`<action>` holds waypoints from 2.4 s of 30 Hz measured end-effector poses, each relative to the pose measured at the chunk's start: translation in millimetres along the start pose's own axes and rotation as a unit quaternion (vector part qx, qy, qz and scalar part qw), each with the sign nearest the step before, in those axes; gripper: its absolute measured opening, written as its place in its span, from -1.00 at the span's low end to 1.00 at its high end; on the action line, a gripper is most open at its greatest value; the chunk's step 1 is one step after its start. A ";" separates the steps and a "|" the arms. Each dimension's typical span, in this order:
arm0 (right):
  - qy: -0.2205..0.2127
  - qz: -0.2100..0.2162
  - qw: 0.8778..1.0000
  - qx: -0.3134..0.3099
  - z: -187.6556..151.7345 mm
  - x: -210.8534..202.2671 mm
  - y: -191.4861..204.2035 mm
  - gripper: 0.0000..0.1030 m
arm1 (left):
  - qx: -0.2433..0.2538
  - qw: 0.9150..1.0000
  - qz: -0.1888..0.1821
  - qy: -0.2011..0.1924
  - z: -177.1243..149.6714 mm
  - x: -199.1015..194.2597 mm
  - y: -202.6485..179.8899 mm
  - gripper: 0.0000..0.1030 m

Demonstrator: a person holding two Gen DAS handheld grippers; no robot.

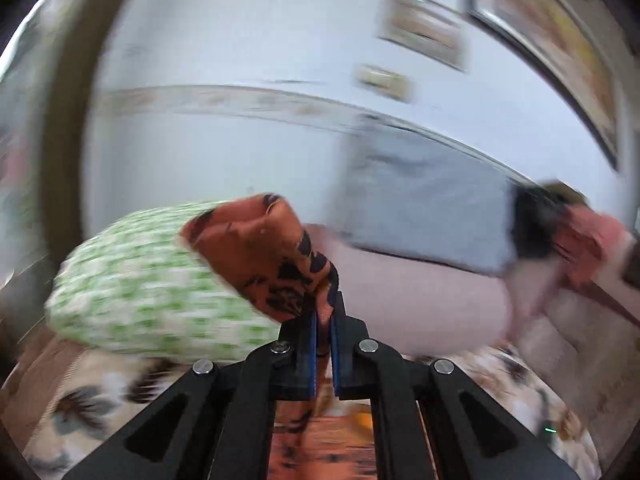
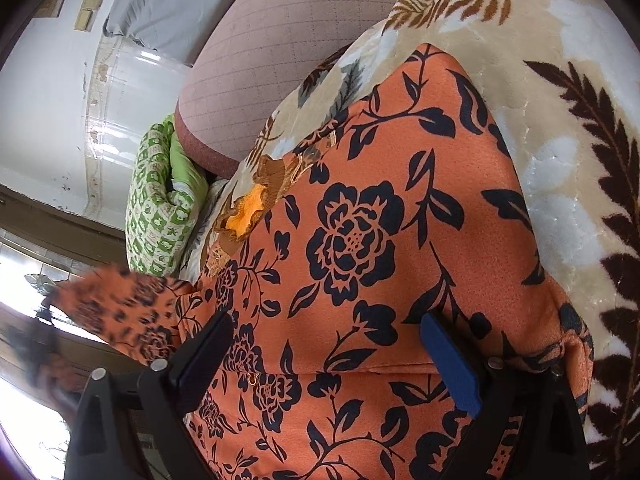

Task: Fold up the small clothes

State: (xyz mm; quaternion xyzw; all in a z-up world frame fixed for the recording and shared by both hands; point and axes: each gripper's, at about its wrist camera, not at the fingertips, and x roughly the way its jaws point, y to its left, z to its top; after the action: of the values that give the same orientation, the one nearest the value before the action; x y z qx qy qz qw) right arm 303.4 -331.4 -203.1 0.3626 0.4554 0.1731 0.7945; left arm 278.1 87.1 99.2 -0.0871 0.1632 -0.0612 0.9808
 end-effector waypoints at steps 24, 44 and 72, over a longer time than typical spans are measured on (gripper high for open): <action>0.004 -0.033 0.999 0.017 26.3 -16.2 21.9 0.88 | 0.039 0.949 0.150 0.274 -220.7 46.8 61.4 0.43; -0.026 -0.203 0.978 -0.045 -2.1 -30.7 52.4 0.11 | 0.007 0.951 0.181 0.250 -227.8 43.7 90.4 0.45; -0.051 -0.056 0.992 -0.097 -41.5 -138.4 91.5 0.88 | -0.054 0.953 0.174 0.243 -211.9 -38.7 108.8 0.61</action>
State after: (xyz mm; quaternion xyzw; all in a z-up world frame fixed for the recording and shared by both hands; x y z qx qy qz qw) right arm 200.5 -335.9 -66.5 0.2663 0.4150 0.1532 0.8564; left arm 181.5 167.2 -107.0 -0.0931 0.4126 0.1004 0.9006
